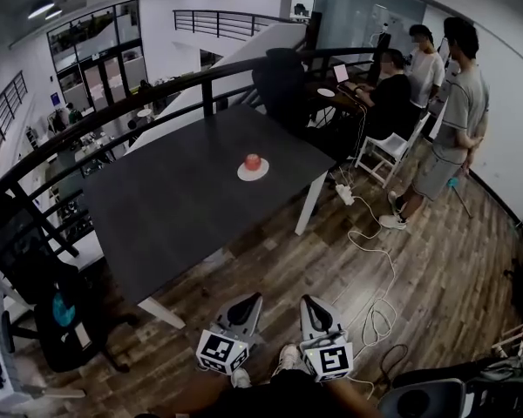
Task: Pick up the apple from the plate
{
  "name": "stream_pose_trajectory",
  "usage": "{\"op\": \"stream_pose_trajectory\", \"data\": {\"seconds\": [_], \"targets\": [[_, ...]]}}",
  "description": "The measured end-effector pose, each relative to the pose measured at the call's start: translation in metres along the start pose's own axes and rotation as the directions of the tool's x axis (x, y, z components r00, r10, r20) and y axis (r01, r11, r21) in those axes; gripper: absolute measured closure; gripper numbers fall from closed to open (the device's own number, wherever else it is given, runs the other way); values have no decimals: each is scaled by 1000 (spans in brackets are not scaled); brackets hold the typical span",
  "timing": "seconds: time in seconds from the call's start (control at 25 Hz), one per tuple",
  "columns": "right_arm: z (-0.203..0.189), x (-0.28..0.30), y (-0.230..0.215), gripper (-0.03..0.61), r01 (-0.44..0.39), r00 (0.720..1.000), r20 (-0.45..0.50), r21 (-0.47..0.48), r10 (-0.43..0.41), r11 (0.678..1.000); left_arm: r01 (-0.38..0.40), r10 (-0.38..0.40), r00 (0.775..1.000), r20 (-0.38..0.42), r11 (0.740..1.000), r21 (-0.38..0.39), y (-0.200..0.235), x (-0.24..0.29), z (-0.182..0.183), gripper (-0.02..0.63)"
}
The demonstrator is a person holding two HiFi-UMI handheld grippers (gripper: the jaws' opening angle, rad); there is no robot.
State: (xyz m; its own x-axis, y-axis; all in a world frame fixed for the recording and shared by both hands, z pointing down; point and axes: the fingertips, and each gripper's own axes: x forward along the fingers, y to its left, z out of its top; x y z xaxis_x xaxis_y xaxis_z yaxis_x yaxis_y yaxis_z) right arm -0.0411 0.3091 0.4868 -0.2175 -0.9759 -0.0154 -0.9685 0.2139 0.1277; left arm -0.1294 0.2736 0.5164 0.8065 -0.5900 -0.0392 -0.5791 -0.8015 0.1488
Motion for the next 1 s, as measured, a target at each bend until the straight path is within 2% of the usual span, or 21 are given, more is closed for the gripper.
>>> {"op": "stream_pose_trajectory", "data": {"seconds": [0.32,0.64,1.0], "targets": [[-24,35,-59,554,-34,998,-55,25,36,999,-53,53,998,-34,998,20,14,61,-5,591],[-20,81,-155,554,-49,999,18,59,48,997,-85,86,996,-18,996,21,16,149,9,591],[-54,102,-187,554,-107,994,-19,91,110,990,-125,127,990,-65,991,40,21,193,0,591]]}}
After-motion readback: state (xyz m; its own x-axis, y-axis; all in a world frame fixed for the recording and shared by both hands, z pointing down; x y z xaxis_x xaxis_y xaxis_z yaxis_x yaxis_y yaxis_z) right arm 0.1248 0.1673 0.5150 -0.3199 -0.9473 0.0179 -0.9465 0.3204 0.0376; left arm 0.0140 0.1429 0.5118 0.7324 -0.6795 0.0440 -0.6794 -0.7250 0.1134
